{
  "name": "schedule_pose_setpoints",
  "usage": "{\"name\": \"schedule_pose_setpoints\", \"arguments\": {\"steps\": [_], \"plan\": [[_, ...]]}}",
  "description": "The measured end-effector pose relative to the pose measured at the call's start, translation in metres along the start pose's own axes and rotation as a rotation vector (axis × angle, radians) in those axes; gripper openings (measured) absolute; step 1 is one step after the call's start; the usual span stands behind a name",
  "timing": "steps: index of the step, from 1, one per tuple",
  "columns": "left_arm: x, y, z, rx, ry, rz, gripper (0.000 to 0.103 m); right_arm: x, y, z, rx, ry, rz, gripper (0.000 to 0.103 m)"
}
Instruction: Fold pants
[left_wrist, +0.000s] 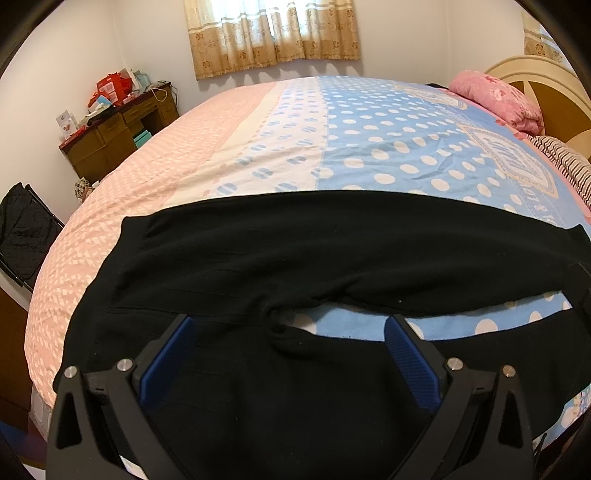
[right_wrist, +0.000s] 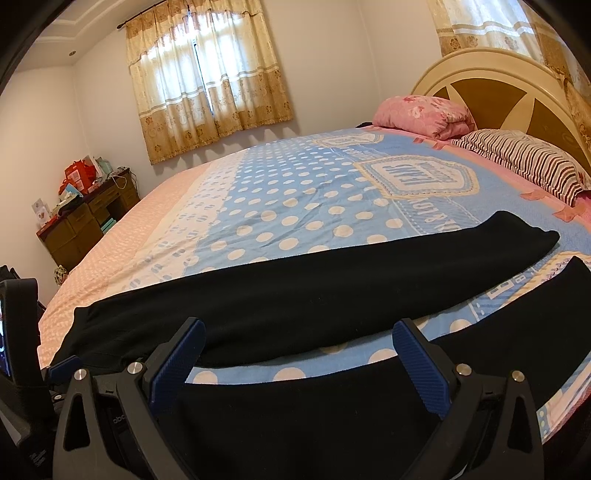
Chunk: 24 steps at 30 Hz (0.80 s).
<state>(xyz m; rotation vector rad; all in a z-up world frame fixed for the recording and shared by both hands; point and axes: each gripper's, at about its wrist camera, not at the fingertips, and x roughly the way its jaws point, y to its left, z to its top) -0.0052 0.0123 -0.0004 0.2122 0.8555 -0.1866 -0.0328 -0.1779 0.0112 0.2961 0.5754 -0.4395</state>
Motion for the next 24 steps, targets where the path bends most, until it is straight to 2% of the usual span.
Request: {"name": "schedule_pose_setpoints", "arguments": {"steps": [24], "plan": [[-0.0013, 0.0004, -0.0018, -0.005, 0.003, -0.006, 0.103, 0.0021, -0.0006, -0.0048, 0.006, 0.010, -0.003, 0.102]]}}
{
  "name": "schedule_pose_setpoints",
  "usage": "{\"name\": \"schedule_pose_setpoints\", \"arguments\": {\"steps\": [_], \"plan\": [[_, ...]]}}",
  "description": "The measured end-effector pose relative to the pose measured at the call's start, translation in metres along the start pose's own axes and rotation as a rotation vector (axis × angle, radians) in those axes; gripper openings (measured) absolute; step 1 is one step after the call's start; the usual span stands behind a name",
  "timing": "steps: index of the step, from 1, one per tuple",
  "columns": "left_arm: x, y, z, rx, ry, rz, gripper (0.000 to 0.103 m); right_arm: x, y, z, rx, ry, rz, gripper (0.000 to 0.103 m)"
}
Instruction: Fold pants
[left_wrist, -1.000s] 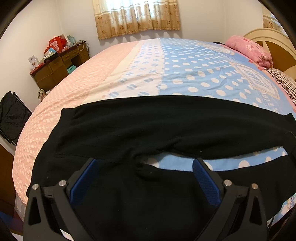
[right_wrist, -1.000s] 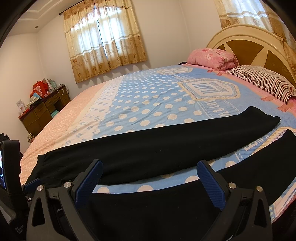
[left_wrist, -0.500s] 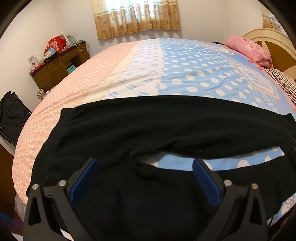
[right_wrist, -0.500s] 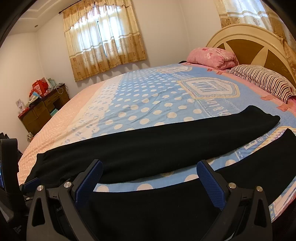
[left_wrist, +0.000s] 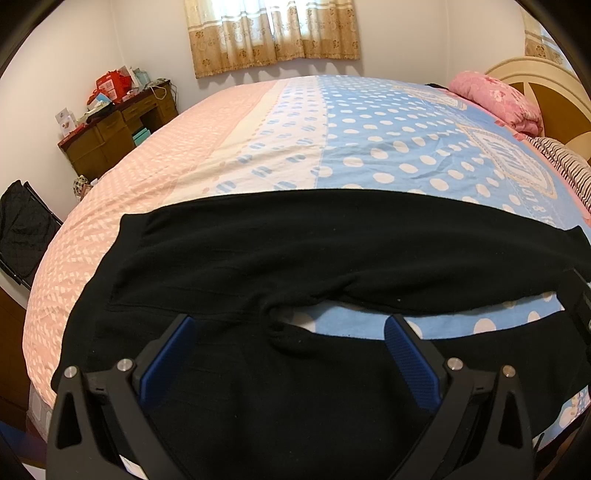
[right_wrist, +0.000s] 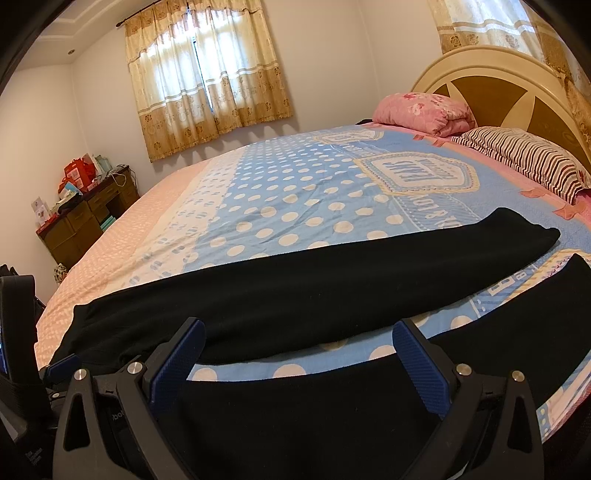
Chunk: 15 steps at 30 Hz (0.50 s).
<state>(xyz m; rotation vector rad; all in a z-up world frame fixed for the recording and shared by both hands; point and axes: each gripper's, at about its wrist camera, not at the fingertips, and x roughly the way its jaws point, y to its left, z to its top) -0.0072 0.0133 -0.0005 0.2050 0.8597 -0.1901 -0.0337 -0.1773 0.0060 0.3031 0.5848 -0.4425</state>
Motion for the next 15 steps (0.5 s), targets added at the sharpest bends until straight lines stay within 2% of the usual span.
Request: {"name": "schedule_pose_setpoints", "arguments": {"steps": [15], "plan": [[-0.0012, -0.0003, 0.0010, -0.004, 0.003, -0.005, 0.103, -0.0002, 0.0000, 0.0013, 0.004, 0.004, 0.001, 0.102]]}}
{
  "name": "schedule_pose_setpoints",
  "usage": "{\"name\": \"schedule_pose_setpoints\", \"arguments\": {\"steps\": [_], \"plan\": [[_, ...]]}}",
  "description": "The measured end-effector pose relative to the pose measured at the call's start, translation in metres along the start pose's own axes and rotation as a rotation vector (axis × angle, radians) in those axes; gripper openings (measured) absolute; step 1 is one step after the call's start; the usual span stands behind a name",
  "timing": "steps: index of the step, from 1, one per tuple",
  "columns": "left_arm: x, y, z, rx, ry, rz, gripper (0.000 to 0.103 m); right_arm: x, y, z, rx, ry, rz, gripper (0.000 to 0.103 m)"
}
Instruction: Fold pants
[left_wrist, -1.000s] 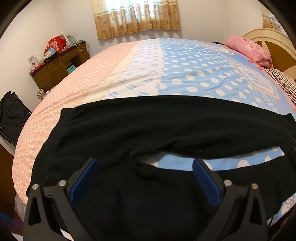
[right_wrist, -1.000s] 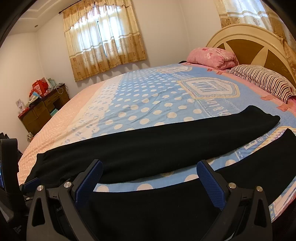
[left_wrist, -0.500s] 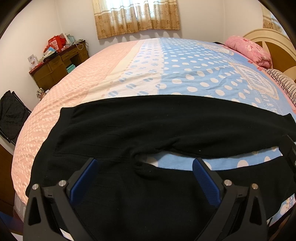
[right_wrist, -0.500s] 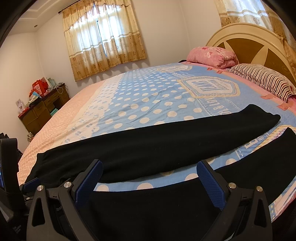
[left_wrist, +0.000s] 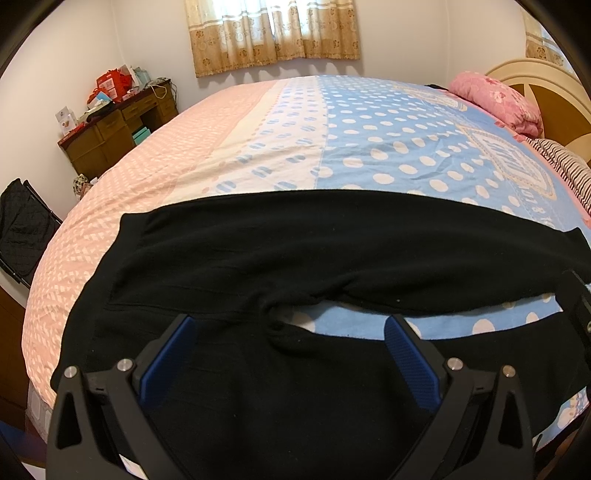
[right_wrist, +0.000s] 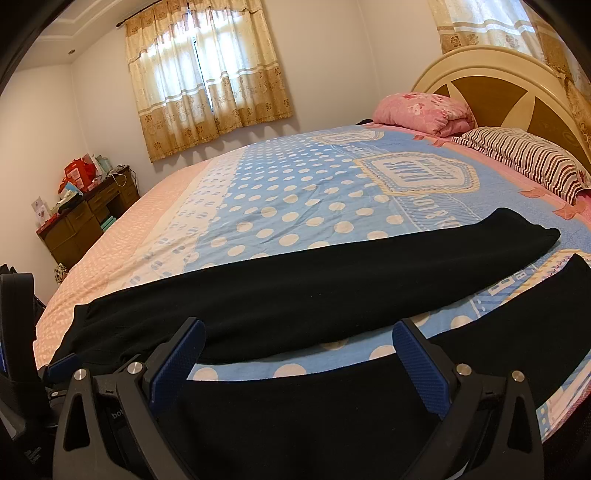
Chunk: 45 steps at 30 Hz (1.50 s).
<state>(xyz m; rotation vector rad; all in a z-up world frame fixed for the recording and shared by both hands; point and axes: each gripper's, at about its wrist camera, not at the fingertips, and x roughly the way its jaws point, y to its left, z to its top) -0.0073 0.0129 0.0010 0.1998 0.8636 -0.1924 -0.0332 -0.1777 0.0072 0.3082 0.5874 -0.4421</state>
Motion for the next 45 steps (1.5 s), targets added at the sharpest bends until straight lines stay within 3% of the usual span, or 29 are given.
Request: {"name": "schedule_pose_setpoints", "arguments": {"steps": [19, 25, 28, 31, 33, 38, 42, 43, 45], "plan": [[0.008, 0.006, 0.002, 0.005, 0.020, -0.005, 0.103, 0.017, 0.001, 0.005, -0.023, 0.043, 0.008, 0.102], [0.016, 0.051, 0.022, -0.037, 0.017, 0.042, 0.103, 0.056, 0.008, 0.048, -0.102, 0.129, 0.142, 0.102], [0.028, 0.088, 0.041, -0.111, 0.031, 0.070, 0.103, 0.093, 0.028, 0.066, -0.186, 0.204, 0.227, 0.102], [0.042, 0.117, 0.057, -0.198, 0.046, 0.038, 0.103, 0.135, 0.060, 0.073, -0.306, 0.261, 0.270, 0.100], [0.055, 0.128, 0.064, -0.236, 0.060, 0.015, 0.103, 0.161, 0.081, 0.073, -0.369, 0.301, 0.308, 0.095], [0.092, 0.126, 0.066, -0.224, 0.147, 0.040, 0.103, 0.207, 0.117, 0.067, -0.498, 0.353, 0.360, 0.091], [0.111, 0.127, 0.063, -0.248, 0.175, 0.032, 0.103, 0.239, 0.127, 0.056, -0.541, 0.452, 0.390, 0.075], [0.113, 0.129, 0.062, -0.250, 0.178, 0.036, 0.103, 0.241, 0.127, 0.054, -0.547, 0.441, 0.393, 0.074], [0.118, 0.130, 0.061, -0.250, 0.186, 0.040, 0.103, 0.238, 0.128, 0.052, -0.573, 0.406, 0.403, 0.058]]}}
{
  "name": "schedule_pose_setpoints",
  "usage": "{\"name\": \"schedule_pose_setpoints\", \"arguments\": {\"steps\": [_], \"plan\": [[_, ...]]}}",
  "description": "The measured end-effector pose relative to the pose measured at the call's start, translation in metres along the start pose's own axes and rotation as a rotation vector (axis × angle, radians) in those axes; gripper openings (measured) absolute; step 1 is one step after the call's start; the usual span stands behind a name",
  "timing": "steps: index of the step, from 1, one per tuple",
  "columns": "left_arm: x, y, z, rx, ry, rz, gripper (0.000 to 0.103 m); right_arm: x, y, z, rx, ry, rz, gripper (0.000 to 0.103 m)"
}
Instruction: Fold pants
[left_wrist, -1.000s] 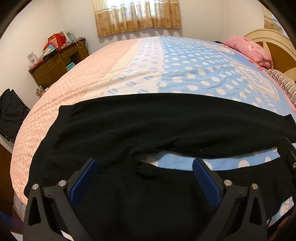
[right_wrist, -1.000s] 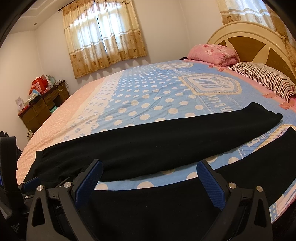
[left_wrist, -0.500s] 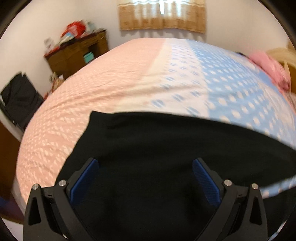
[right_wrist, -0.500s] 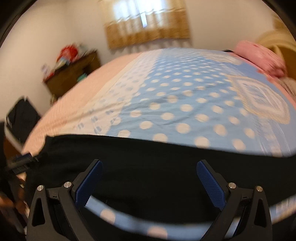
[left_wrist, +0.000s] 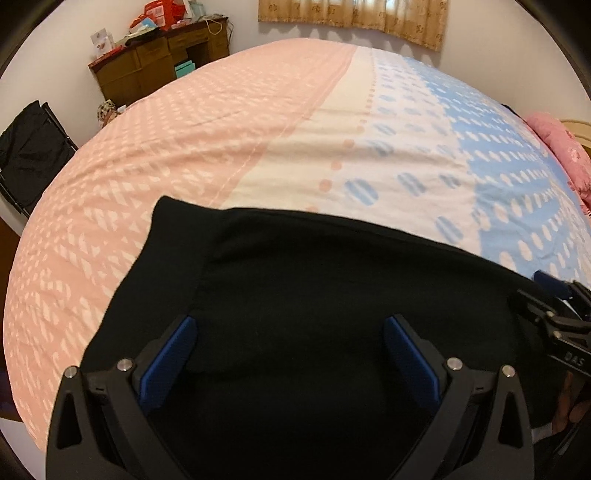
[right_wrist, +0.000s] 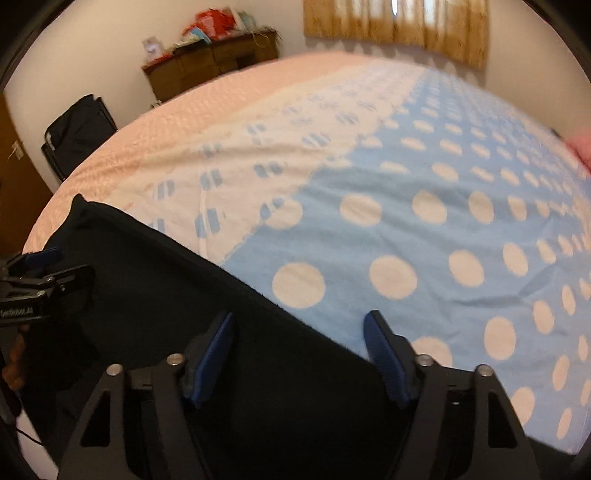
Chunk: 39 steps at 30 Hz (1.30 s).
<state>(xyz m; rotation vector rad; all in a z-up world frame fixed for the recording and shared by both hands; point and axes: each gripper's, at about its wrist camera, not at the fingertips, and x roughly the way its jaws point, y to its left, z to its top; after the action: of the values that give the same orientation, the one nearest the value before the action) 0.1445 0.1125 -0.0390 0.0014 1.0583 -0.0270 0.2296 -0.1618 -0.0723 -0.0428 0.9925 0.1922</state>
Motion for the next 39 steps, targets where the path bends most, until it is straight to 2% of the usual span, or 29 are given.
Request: {"name": "schedule_pose_setpoints", "arguments": {"steps": [1, 3, 6, 9, 14, 18, 21, 25, 28, 31, 33, 37, 39], "plan": [[0.003, 0.001, 0.000, 0.001, 0.003, -0.001, 0.103, -0.002, 0.003, -0.001, -0.018, -0.011, 0.006, 0.050], [0.004, -0.001, 0.000, 0.011, -0.006, 0.004, 0.103, -0.005, 0.007, -0.001, -0.035, -0.014, 0.039, 0.015], [0.003, -0.001, 0.000, 0.028, -0.019, 0.000, 0.103, -0.010, 0.019, -0.001, -0.061, -0.023, 0.029, 0.005], [-0.005, 0.008, -0.002, 0.011, -0.021, -0.035, 0.103, -0.031, 0.031, -0.005, -0.087, -0.078, 0.014, 0.004], [-0.030, 0.036, -0.005, -0.051, -0.051, -0.066, 0.103, -0.079, 0.054, -0.026, -0.130, -0.160, 0.045, 0.004], [-0.048, 0.056, 0.000, -0.113, -0.076, -0.106, 0.103, -0.097, 0.072, -0.057, -0.134, -0.161, 0.086, 0.004], [-0.053, 0.057, 0.005, -0.136, -0.081, -0.126, 0.103, -0.094, 0.088, -0.082, -0.156, -0.152, 0.065, 0.004], [-0.044, 0.048, 0.018, -0.189, -0.044, -0.195, 0.103, -0.084, 0.102, -0.107, -0.181, -0.145, 0.036, 0.004], [-0.025, 0.037, 0.031, -0.224, 0.035, -0.217, 0.103, -0.081, 0.105, -0.115, -0.201, -0.154, 0.014, 0.004], [-0.012, 0.022, 0.040, -0.223, 0.076, -0.168, 0.103, -0.079, 0.104, -0.119, -0.185, -0.162, 0.020, 0.004], [-0.001, 0.010, 0.047, -0.188, 0.104, -0.124, 0.101, -0.079, 0.101, -0.121, -0.171, -0.167, 0.029, 0.004], [0.023, -0.002, 0.046, -0.187, 0.207, -0.115, 0.081, -0.082, 0.101, -0.121, -0.169, -0.180, 0.026, 0.004], [0.024, -0.003, 0.045, -0.190, 0.187, -0.089, 0.075, -0.085, 0.101, -0.119, -0.162, -0.187, 0.021, 0.004]]}}
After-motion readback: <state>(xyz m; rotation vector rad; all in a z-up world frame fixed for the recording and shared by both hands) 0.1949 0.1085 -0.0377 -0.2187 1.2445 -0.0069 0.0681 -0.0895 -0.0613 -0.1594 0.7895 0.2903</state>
